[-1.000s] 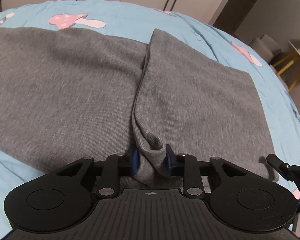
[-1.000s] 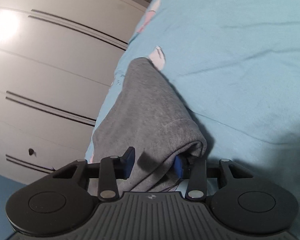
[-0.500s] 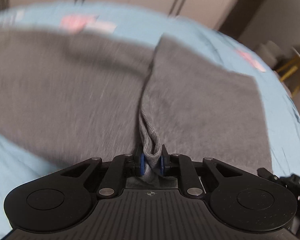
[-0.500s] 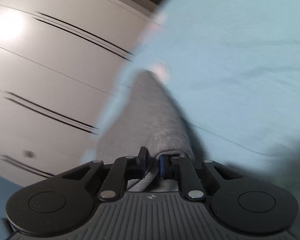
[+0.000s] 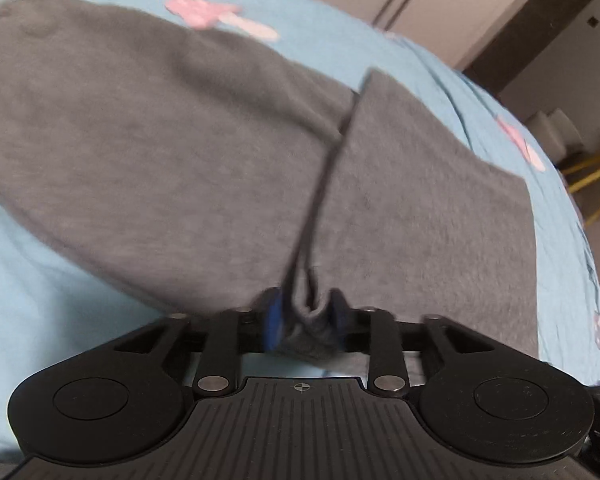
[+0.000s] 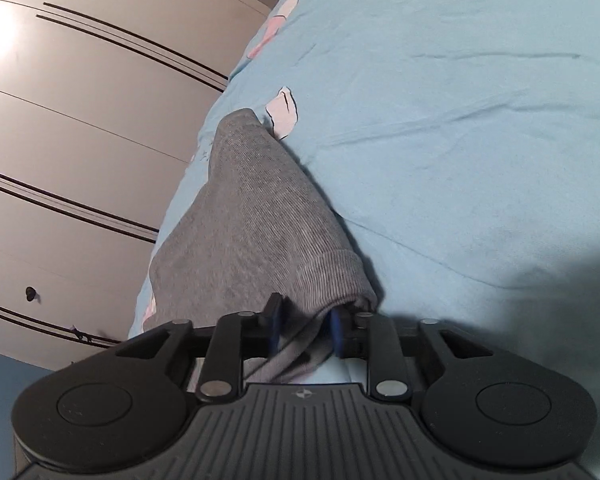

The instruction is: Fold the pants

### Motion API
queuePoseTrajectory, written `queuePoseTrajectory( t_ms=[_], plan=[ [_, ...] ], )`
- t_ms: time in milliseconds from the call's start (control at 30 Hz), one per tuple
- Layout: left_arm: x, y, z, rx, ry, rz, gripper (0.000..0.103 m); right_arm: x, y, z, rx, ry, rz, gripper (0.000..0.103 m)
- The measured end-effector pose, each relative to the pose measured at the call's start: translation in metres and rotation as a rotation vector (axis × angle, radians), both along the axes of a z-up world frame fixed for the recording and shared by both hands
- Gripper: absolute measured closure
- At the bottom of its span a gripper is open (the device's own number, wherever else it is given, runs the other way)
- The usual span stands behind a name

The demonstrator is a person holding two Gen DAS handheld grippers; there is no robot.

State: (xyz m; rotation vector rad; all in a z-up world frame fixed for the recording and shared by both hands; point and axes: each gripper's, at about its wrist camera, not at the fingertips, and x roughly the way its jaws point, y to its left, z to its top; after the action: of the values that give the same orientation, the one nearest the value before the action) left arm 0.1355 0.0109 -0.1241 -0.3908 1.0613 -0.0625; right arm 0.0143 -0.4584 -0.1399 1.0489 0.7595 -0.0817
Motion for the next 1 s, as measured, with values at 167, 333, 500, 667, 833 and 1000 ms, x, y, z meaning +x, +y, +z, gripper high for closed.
queuePoseTrajectory(
  t_ms=[167, 333, 500, 667, 833, 1000],
  plan=[
    [-0.009, 0.016, 0.034, 0.113, -0.153, 0.046, 0.031, -0.03, -0.001, 0.031, -0.108, -0.087, 0.027, 0.048],
    [0.039, 0.007, 0.041, 0.098, -0.265, -0.056, 0.019, -0.011, 0.012, 0.043, -0.178, -0.143, 0.058, 0.048],
    [0.093, -0.014, 0.02, 0.009, -0.232, -0.177, 0.025, 0.024, 0.028, 0.041, -0.362, -0.112, 0.07, 0.049],
    [0.128, -0.022, -0.014, 0.039, -0.11, -0.181, 0.038, 0.036, 0.027, 0.021, -0.463, -0.06, 0.101, 0.056],
    [0.137, -0.018, -0.018, -0.025, -0.157, -0.199, 0.078, 0.04, 0.019, 0.015, -0.389, -0.086, 0.057, 0.055],
    [0.12, -0.018, 0.002, 0.148, -0.26, -0.1, 0.102, 0.044, 0.019, 0.012, -0.403, -0.08, 0.061, 0.055]
  ],
)
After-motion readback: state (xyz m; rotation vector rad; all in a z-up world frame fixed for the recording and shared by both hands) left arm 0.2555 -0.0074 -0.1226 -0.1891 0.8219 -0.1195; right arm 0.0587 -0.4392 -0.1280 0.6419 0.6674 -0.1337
